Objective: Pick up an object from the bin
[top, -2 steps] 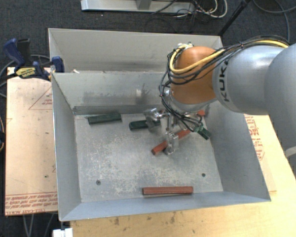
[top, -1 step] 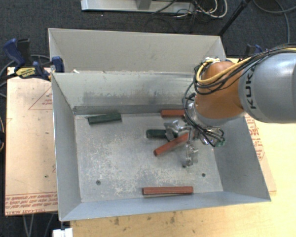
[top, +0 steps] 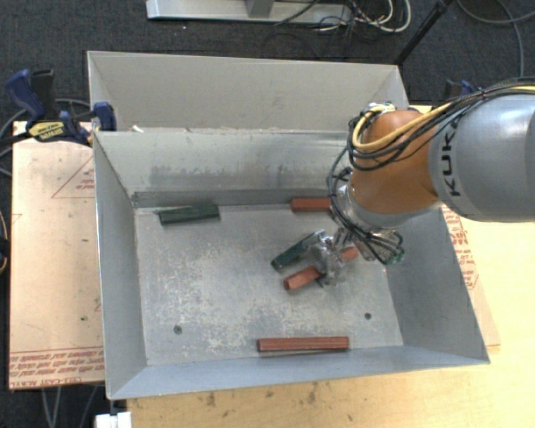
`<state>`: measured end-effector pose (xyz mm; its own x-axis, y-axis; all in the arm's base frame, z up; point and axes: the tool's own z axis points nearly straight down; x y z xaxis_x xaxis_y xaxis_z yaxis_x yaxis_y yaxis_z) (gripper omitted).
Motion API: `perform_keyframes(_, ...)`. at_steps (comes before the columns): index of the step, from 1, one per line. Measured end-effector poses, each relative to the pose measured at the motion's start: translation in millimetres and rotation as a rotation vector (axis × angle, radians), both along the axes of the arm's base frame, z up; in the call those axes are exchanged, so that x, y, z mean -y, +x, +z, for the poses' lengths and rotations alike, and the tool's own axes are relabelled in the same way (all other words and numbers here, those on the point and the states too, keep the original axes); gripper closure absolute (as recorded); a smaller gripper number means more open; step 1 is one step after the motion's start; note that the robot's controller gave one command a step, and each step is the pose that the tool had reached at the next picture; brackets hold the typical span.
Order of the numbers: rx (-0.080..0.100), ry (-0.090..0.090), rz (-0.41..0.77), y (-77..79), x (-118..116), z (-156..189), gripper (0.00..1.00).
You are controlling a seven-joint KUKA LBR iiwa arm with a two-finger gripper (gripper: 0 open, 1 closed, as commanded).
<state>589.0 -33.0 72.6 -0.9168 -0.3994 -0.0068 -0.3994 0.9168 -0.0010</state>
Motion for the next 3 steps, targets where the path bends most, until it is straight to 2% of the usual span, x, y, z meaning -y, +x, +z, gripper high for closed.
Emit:
perform_keyframes(1, -0.002, -0.002, 0.529, -29.2, -25, 49, 1.00)
perform_keyframes(2, -0.004, -0.002, 0.527, -29.5, -24, 48, 0.00)
perform_keyframes(3, -0.006, -0.001, 0.991, -19.7, -58, -4, 0.00)
